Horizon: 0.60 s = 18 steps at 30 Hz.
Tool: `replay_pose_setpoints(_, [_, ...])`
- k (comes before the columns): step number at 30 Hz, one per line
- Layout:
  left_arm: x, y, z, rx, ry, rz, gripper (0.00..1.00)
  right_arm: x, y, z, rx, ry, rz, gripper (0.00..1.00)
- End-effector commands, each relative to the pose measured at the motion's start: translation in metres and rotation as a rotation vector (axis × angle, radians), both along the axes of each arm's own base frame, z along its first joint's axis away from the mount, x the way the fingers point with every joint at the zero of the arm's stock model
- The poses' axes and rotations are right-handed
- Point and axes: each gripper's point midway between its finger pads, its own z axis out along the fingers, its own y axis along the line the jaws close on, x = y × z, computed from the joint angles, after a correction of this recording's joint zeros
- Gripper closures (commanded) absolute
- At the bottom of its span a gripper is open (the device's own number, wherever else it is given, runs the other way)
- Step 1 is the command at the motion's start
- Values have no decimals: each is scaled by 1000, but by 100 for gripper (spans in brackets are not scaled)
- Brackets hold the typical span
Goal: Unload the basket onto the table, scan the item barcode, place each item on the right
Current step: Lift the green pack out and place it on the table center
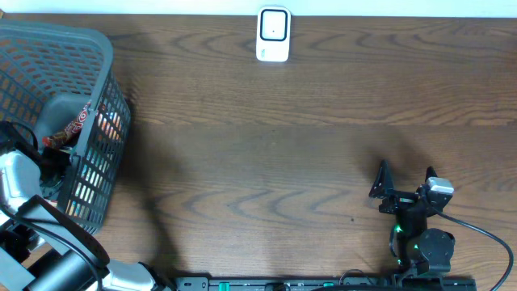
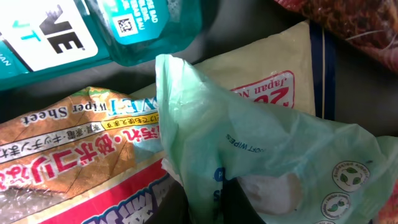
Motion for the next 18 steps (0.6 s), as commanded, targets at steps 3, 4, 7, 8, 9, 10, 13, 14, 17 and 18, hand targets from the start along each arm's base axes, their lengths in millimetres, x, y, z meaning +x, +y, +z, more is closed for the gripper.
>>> replay_pose_setpoints(3, [-6,0,14,19,9,7,93,0,-3,0,-14,-1,-12,1])
replay_pose_setpoints(4, [-3,3,27,38,-13,8,93,0,-3,0,-14,-1,-12,1])
replay_pose_setpoints(7, [5,12,70,111,-92,13,93,0,-3,0,-14,-1,-12,1])
replay_pose_setpoints(8, [7,14,85,137,-120,13,93,0,-3,0,-14,-1,-12,1])
replay_pose_setpoints(9, [9,15,100,164,-150,13,93,0,-3,0,-14,-1,-12,1])
replay_pose_setpoints(10, [10,16,115,193,-181,14,93,0,-3,0,-14,-1,-12,1])
replay_pose_setpoints(13, [9,16,154,268,-265,20,93,0,-3,0,-14,-1,-12,1])
replay_pose_setpoints(14, [7,15,166,289,-292,27,93,0,-3,0,-14,-1,-12,1])
replay_pose_setpoints(17, [2,9,197,340,-375,62,93,0,-3,0,-14,-1,-12,1])
replay_pose_setpoints(18, [-1,7,209,360,-407,73,93,0,-3,0,-14,-1,-12,1])
